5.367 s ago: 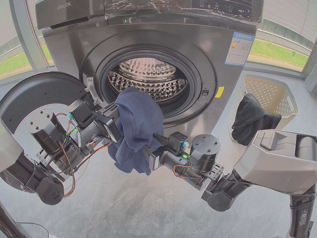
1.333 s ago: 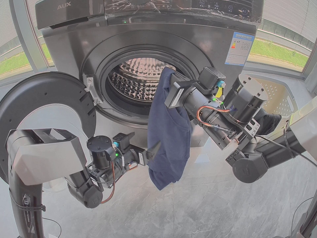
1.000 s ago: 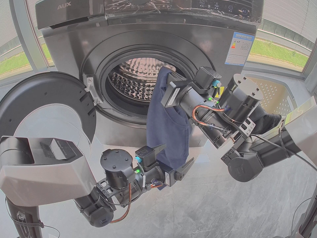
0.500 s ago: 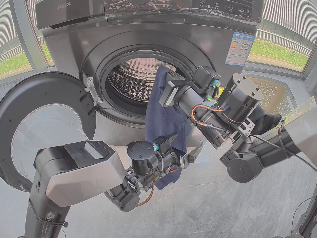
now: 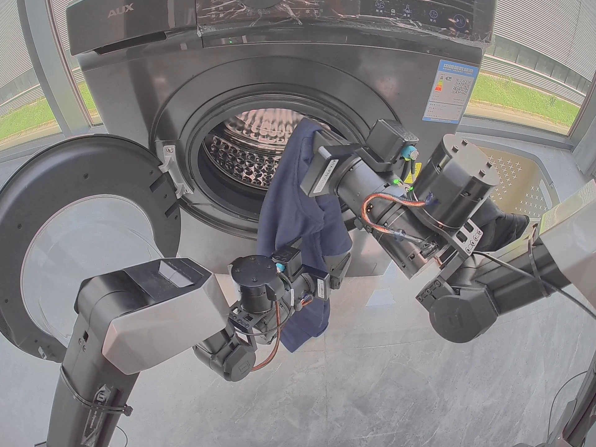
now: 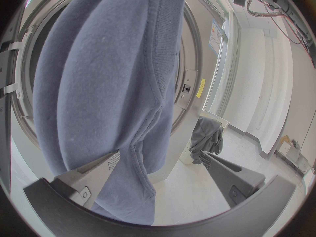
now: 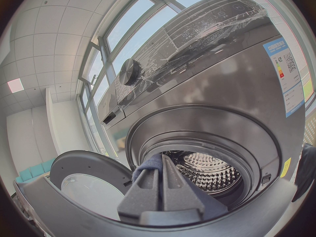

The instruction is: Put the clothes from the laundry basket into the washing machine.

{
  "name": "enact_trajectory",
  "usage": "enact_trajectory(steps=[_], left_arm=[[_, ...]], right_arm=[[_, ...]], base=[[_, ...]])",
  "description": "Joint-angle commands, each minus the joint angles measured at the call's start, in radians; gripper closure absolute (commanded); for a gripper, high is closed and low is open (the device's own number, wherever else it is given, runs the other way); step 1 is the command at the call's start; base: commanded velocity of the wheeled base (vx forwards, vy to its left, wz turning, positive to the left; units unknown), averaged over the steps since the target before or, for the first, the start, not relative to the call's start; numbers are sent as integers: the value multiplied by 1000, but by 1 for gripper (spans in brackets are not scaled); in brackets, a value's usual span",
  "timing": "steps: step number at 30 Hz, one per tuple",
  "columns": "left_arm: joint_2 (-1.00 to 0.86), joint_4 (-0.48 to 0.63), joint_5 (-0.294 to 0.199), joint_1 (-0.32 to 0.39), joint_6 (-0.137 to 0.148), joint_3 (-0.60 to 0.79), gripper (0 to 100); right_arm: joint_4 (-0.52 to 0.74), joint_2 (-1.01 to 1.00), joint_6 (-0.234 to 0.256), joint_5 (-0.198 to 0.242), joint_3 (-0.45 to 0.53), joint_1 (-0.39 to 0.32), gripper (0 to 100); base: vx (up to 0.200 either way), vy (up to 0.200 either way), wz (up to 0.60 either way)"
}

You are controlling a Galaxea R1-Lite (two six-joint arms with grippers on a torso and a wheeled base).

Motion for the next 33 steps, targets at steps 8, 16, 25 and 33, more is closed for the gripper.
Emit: enact_trajectory(steps=[8,16,25,33], left_arm=[[-95,-62,8,29,10,189,0],[-176,-74,-3,85,13,301,0],[-168,-66,-3,109,13,297,0],[-139,-74,-32,95,13,286,0]], right_arm=[[-1,-10,1,0,6,-17,100],[-1,-10,9,-1,9,-18,100],[-2,-10,9,-1,9,-10,100],[-2,-10,9,-1,9,-4,100]], base=[[0,0,0],[0,0,0],[0,0,0],[0,0,0]])
